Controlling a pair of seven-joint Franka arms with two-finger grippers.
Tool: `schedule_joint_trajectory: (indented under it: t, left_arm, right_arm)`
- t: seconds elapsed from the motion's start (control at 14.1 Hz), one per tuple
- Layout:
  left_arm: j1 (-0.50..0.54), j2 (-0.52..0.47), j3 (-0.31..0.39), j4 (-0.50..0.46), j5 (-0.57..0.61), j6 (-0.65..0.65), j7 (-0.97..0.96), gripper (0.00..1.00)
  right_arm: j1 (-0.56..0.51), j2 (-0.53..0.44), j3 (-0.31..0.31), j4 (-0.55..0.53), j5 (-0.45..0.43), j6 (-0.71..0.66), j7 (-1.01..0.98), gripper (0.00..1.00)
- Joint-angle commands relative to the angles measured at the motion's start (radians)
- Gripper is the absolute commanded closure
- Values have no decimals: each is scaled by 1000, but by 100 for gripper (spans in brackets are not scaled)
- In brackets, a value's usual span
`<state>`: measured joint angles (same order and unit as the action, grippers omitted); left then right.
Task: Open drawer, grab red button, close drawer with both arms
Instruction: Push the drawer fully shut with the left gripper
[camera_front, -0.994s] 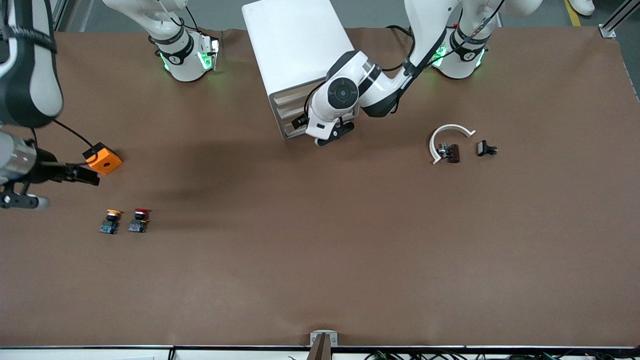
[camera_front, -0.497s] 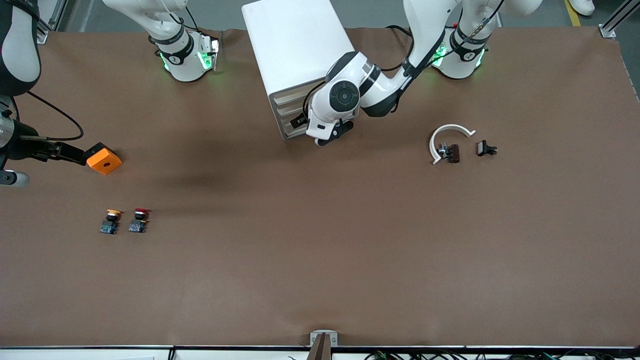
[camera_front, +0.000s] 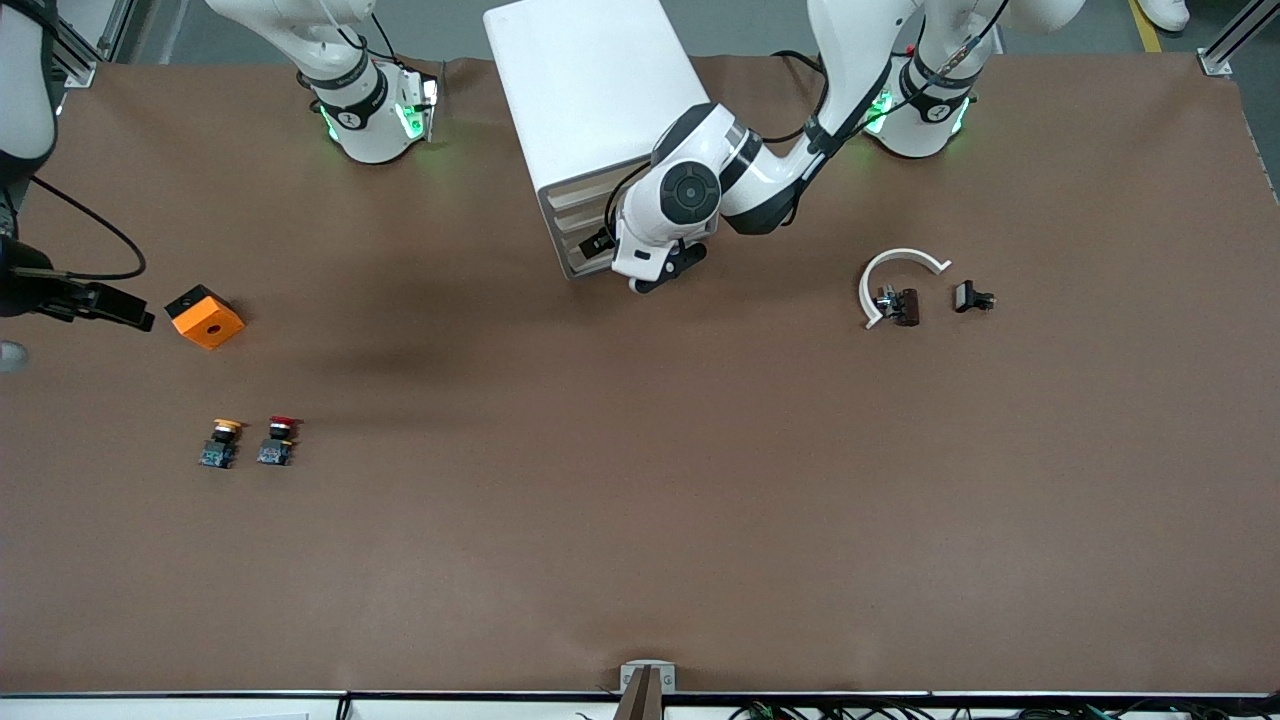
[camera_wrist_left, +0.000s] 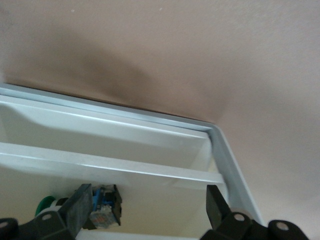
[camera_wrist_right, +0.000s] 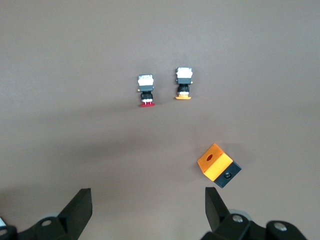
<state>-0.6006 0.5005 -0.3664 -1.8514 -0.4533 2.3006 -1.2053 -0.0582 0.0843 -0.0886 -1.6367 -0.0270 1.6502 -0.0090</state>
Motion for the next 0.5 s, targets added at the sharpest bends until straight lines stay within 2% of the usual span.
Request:
schedule_joint_trajectory:
  t: [0.0,0.14,0.43]
  left_arm:
    - [21,-7,26,41,76,2,0,0]
    - [70,-14,27,55,135,2,7,0]
    - [206,-66,27,61,269,2,9,0]
  right_arm:
    - [-19,-2,13,147,-14,-120,-5,0]
    - [-16,-3,12,189,-11,-157,1,0]
    - [4,-9,21,184,-13,-230,7,0]
